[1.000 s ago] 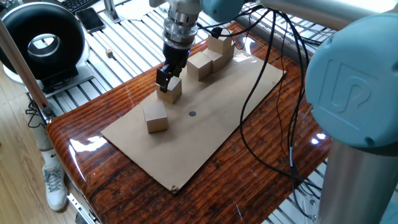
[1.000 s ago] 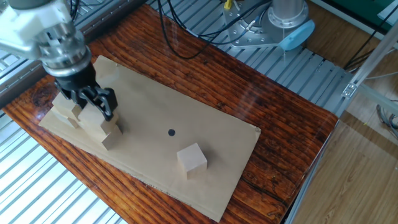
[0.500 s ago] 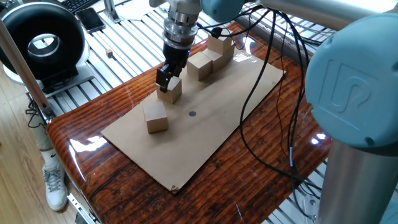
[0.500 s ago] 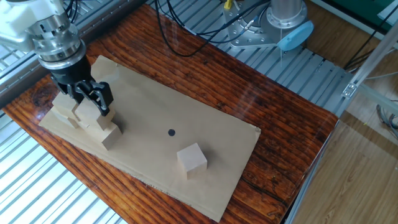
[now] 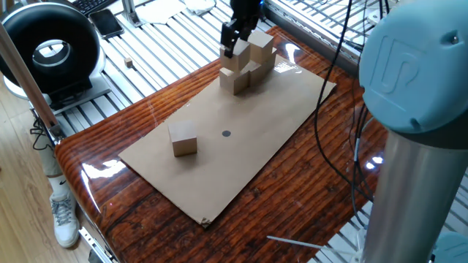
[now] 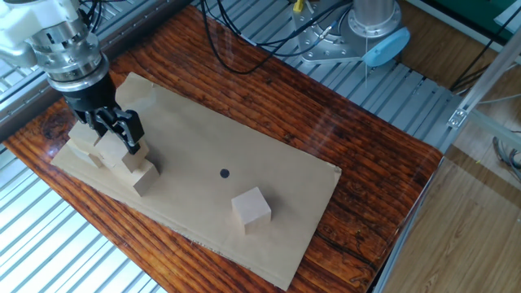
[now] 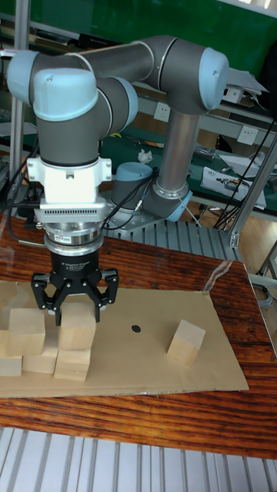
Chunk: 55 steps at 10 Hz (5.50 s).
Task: Stack the blocks into a pyramid shape
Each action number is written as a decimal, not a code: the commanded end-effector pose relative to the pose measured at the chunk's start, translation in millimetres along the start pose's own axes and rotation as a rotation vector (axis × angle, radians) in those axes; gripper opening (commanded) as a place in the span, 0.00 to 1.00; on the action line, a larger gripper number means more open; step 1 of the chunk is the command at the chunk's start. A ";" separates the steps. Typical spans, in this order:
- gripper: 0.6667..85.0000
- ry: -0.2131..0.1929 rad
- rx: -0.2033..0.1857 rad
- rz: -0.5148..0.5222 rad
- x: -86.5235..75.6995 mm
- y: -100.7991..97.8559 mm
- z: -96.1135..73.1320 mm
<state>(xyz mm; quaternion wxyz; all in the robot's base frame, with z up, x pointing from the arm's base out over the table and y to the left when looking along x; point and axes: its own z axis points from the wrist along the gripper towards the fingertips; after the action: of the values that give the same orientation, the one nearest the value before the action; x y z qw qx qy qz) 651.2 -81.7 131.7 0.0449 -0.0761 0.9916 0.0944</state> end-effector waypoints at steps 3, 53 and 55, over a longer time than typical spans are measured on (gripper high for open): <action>0.00 -0.030 0.015 0.057 -8.1 -7.0 -0.1; 0.00 -0.016 -0.050 0.269 -21.5 26.3 4.0; 0.00 -0.012 -0.046 0.259 -24.7 24.8 11.0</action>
<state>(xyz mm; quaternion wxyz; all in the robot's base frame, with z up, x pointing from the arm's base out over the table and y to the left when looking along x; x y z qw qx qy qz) 660.8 -52.4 135.7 0.0304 0.0557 0.9909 0.1185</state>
